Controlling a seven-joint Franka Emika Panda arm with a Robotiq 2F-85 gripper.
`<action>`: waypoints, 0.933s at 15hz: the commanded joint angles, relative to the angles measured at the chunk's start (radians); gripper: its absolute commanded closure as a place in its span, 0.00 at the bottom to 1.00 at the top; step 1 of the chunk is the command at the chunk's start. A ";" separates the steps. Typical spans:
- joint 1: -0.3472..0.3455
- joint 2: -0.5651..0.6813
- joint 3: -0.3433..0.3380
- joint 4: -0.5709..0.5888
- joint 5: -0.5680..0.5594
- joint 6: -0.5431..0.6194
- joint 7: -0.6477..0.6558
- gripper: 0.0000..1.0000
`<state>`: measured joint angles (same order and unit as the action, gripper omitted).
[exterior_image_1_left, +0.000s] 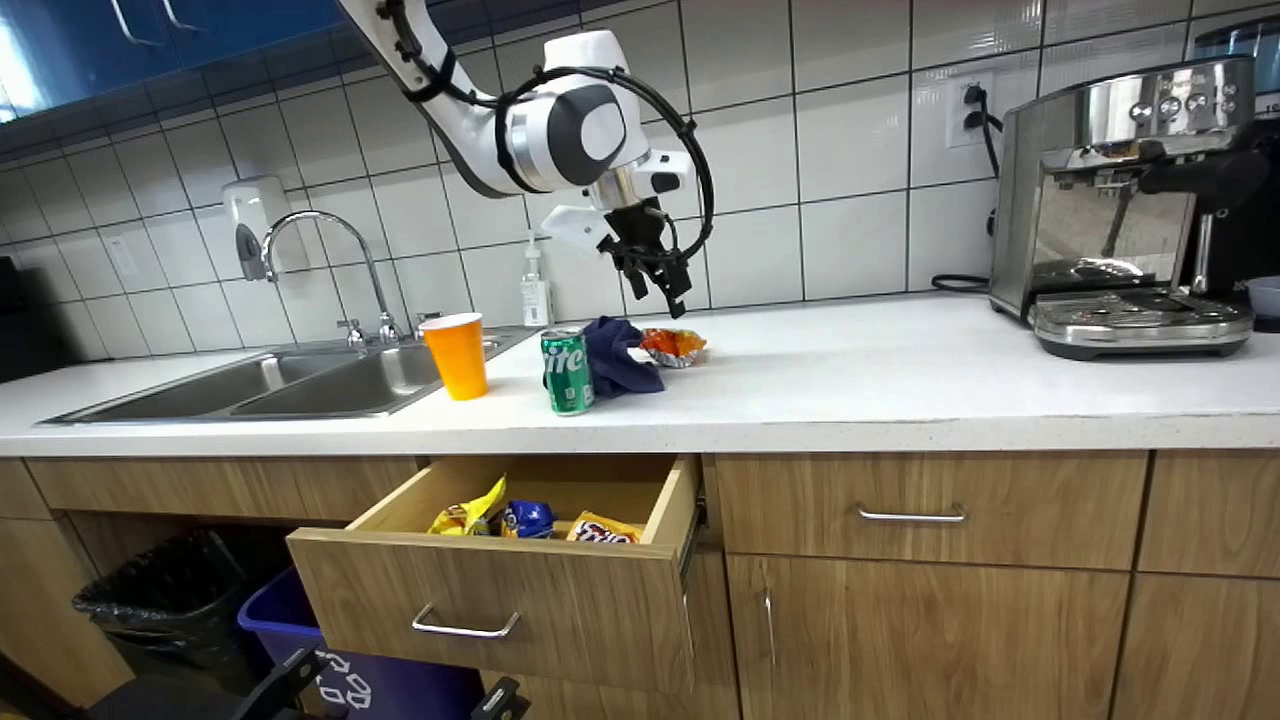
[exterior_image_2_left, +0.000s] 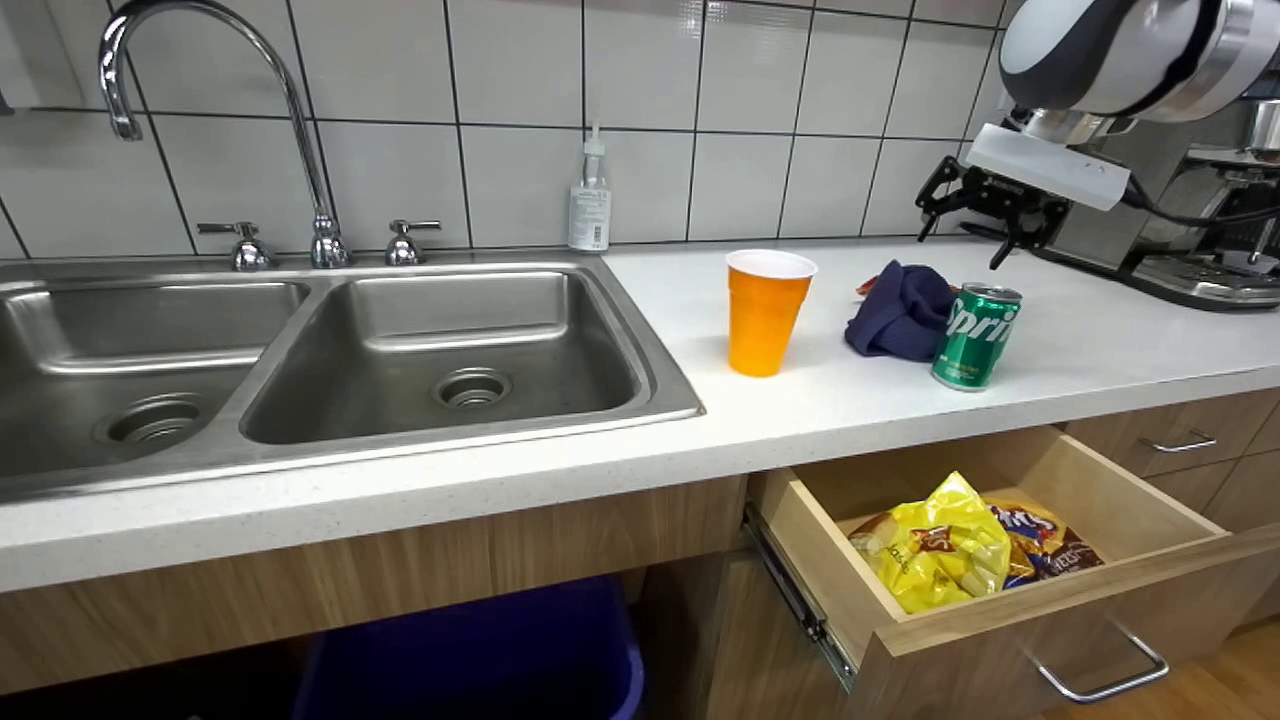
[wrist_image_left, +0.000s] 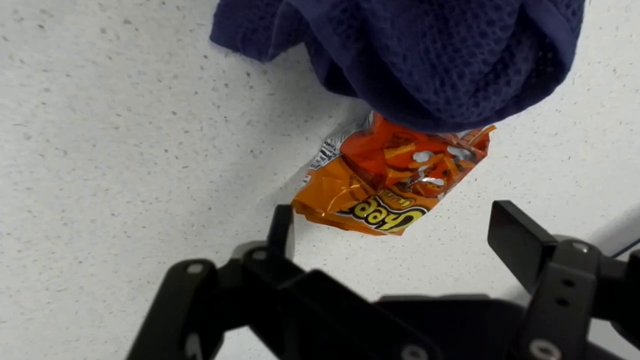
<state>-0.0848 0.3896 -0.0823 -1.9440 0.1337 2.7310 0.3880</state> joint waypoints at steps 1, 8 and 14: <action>0.014 0.050 -0.019 0.066 0.031 -0.026 0.016 0.00; 0.014 0.098 -0.026 0.108 0.068 -0.023 0.036 0.00; 0.017 0.129 -0.036 0.132 0.087 -0.021 0.057 0.00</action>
<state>-0.0822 0.4911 -0.1010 -1.8583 0.2033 2.7314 0.4123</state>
